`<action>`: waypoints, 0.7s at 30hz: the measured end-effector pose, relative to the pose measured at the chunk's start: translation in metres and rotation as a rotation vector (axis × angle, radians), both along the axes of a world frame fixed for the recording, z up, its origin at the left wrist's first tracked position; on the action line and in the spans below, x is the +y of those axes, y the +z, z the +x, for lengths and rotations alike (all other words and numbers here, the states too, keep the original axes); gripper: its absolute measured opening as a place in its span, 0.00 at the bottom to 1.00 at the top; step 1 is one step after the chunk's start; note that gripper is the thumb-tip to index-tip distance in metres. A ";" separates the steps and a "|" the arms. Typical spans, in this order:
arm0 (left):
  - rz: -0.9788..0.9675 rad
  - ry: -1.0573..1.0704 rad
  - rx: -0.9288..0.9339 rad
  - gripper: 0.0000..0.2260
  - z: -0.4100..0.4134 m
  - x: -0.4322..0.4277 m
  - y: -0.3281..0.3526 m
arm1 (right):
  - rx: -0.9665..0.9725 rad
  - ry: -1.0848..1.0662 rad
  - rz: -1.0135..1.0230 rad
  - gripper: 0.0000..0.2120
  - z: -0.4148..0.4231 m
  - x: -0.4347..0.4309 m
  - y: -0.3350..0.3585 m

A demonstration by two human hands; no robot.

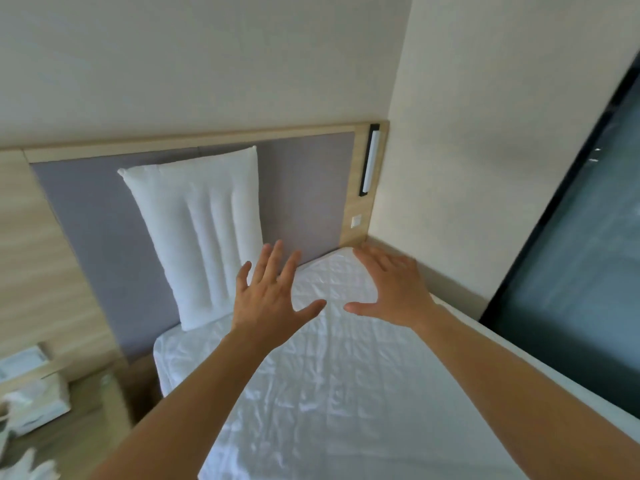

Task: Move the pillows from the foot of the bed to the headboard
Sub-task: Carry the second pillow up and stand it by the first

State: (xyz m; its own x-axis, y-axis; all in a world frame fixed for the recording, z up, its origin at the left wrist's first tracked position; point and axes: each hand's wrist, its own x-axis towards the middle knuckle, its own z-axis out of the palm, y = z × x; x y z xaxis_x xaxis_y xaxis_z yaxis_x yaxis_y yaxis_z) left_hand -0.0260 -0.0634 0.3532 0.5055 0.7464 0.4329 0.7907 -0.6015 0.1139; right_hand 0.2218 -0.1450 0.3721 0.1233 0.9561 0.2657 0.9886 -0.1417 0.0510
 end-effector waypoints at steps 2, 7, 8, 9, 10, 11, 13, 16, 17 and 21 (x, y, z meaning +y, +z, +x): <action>-0.026 -0.018 0.011 0.45 0.003 -0.033 -0.003 | -0.003 -0.016 -0.015 0.53 -0.002 -0.037 -0.004; -0.060 -0.048 0.024 0.44 0.001 -0.103 -0.009 | 0.027 -0.030 -0.027 0.50 -0.011 -0.110 -0.009; -0.057 -0.053 0.026 0.44 0.000 -0.116 -0.011 | 0.030 -0.032 -0.024 0.50 -0.014 -0.123 -0.010; -0.052 -0.057 0.032 0.44 -0.002 -0.126 -0.012 | 0.030 -0.037 -0.022 0.50 -0.015 -0.133 -0.011; -0.047 -0.060 0.040 0.43 -0.004 -0.141 -0.012 | 0.028 -0.042 -0.022 0.50 -0.018 -0.147 -0.013; -0.044 -0.061 0.045 0.43 -0.007 -0.153 -0.012 | 0.025 -0.045 -0.022 0.49 -0.020 -0.160 -0.014; -0.045 -0.057 0.039 0.43 -0.011 -0.171 -0.015 | 0.036 -0.059 -0.013 0.49 -0.023 -0.179 -0.017; -0.051 -0.068 0.031 0.44 -0.019 -0.212 -0.022 | 0.039 -0.062 -0.004 0.49 -0.029 -0.223 -0.020; -0.055 -0.072 0.028 0.44 -0.022 -0.228 -0.026 | 0.038 -0.065 -0.002 0.49 -0.031 -0.240 -0.024; -0.094 -0.093 0.008 0.44 -0.033 -0.304 -0.053 | 0.021 -0.059 -0.040 0.49 -0.040 -0.315 -0.044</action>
State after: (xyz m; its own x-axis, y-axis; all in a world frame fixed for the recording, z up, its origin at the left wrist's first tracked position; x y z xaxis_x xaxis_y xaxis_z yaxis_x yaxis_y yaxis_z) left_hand -0.0595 -0.3678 0.3001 0.5774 0.7331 0.3595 0.7329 -0.6594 0.1673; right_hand 0.1821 -0.4605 0.3282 0.1852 0.9567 0.2245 0.9794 -0.1983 0.0371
